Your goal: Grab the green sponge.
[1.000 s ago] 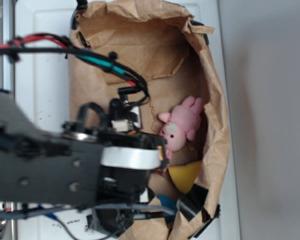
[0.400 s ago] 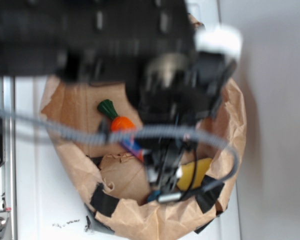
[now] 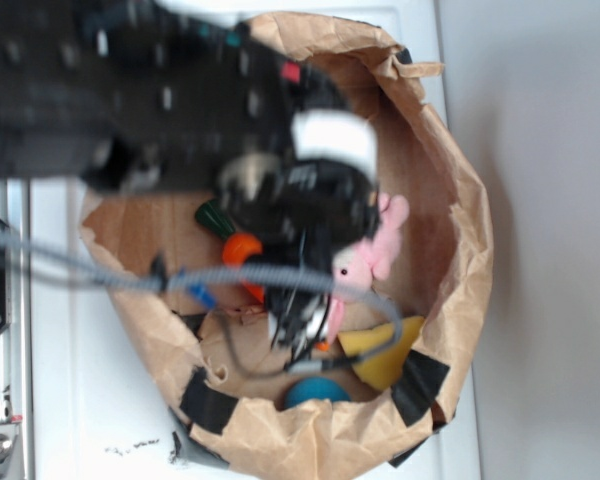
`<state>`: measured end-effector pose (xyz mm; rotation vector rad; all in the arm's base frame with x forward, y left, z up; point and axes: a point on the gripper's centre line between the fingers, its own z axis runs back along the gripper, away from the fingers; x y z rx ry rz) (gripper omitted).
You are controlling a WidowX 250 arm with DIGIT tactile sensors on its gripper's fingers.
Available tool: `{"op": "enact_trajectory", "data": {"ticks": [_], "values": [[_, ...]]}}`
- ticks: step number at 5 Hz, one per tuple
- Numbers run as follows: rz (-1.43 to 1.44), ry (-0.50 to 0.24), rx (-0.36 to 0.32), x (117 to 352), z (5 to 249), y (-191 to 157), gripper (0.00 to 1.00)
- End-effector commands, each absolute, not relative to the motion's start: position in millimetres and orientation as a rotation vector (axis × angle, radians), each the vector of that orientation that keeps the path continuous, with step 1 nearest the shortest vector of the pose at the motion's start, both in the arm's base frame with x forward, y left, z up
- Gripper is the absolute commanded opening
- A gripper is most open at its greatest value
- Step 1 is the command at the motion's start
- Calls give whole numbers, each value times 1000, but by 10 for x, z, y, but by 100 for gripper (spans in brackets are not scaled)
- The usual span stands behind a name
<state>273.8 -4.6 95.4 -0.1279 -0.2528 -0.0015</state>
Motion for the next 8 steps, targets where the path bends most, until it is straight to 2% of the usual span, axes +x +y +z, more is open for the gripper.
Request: {"op": "enact_trajectory", "data": {"ticks": [1,4,5,7,8], "values": [[3,-317,-96,3080,1047,-330,100],[3,-317,-96,3080,1047,-330,100],[46,-393,-116,3191,859,-262,100],[89,-450,-206,3338,863,-235,100],[89,-484,-214,3451,808,-344,100]]}}
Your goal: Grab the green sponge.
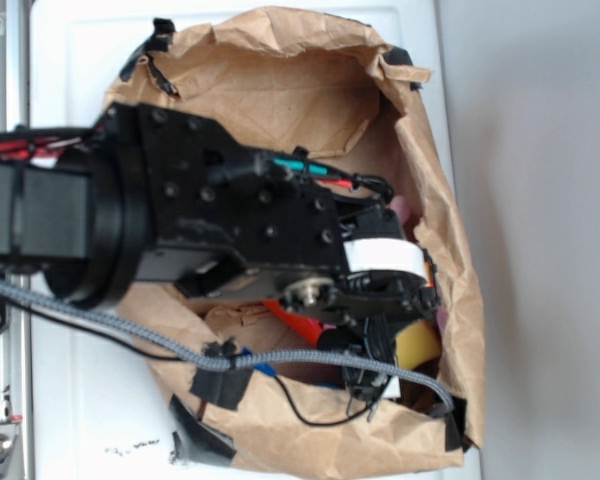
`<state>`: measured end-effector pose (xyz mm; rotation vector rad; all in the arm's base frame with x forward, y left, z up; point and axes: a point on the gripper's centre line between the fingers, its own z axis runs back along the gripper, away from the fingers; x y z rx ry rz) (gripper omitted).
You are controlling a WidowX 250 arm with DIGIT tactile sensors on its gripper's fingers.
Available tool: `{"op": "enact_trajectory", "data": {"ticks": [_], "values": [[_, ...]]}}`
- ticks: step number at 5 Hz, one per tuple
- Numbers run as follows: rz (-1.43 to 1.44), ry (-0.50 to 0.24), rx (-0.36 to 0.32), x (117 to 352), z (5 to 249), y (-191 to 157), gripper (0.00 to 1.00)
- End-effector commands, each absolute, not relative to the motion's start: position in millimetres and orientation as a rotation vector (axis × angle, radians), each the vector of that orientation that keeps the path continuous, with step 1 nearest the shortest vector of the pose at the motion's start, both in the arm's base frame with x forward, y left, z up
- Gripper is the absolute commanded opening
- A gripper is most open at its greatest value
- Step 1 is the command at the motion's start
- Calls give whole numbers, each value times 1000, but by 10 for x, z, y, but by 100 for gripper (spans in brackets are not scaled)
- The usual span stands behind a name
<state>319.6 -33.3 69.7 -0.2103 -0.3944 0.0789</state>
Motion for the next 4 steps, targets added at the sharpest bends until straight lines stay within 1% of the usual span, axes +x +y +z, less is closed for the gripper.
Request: {"op": "enact_trajectory", "data": {"ticks": [1,2,3,4], "values": [[112,-487,-150,3560,659,-450,100],[159,-495,-117,3596,590,-428,0],[203,-528,-113,3572,651,-379,0],[228,-513,-133,3508,821,-352,0]]}}
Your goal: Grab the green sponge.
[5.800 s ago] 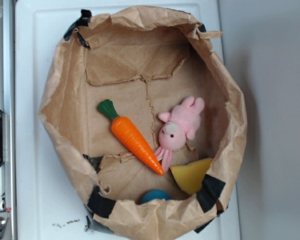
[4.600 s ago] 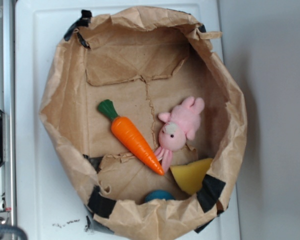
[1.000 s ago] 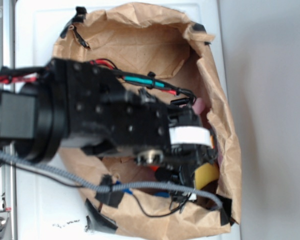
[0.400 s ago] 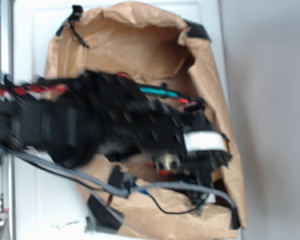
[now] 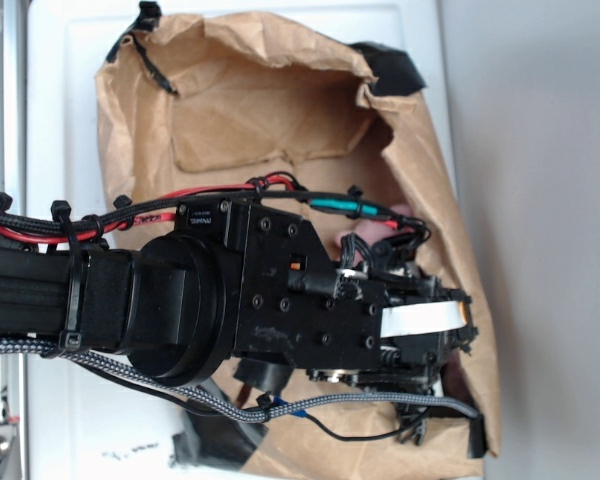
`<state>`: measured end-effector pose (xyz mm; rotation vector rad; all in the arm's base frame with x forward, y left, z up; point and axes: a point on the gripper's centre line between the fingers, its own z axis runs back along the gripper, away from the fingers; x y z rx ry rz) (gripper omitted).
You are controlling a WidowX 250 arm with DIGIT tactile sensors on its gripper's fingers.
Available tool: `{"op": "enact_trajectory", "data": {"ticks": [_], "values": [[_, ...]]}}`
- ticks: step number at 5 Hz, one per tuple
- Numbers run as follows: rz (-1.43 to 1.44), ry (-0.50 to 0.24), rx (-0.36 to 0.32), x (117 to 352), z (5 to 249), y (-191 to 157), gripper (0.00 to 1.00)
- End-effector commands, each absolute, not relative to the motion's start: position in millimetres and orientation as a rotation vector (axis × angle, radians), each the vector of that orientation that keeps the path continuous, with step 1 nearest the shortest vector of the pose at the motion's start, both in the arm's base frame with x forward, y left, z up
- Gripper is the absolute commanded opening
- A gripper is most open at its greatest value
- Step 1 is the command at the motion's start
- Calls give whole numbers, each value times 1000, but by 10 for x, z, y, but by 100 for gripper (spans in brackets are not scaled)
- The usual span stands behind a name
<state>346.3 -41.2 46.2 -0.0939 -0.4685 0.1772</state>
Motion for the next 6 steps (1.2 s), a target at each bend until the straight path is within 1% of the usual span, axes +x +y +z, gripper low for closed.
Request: {"op": "enact_trajectory", "data": {"ticks": [1,2,3,4,5,6], "values": [[247,-441,-168,3389,1106,-299,0],[246,-378,-193,3237,1430,-173,0],[235,-345,-173,3154,1572,-66,0],[210,-345,-173,3127,1525,-21,0],[130,-385,-168,3151,1263,-71,100],[-46,-336,-231,3205,1049,-92,100]]}}
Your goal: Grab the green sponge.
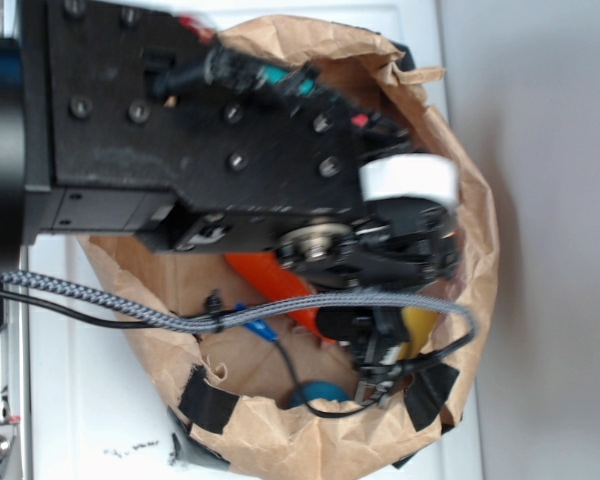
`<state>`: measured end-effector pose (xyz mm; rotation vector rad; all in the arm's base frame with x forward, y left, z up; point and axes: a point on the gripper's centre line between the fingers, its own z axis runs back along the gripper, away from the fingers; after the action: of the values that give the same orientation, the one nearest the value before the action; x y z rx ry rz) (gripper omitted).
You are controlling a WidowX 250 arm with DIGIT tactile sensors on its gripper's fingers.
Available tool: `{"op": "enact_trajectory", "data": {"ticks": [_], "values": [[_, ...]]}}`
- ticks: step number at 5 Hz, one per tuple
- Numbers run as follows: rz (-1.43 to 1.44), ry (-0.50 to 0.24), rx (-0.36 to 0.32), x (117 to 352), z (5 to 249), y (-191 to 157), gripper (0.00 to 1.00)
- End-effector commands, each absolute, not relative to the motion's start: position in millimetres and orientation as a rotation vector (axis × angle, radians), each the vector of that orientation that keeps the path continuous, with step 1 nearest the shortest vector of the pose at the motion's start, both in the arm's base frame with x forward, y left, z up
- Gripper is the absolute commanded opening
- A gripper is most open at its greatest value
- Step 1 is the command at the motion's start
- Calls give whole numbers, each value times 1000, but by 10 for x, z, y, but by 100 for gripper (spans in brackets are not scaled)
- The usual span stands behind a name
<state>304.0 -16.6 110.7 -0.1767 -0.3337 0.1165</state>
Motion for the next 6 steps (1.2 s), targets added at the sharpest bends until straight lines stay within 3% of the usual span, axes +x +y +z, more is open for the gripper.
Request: {"op": "enact_trajectory", "data": {"ticks": [1,2,6], "values": [[-152,-290,-291,3277,976,-193,100],[-124,-351,-224,3436,937,-327,100],[-145,-264,-62,3577,378,-630,100]]}}
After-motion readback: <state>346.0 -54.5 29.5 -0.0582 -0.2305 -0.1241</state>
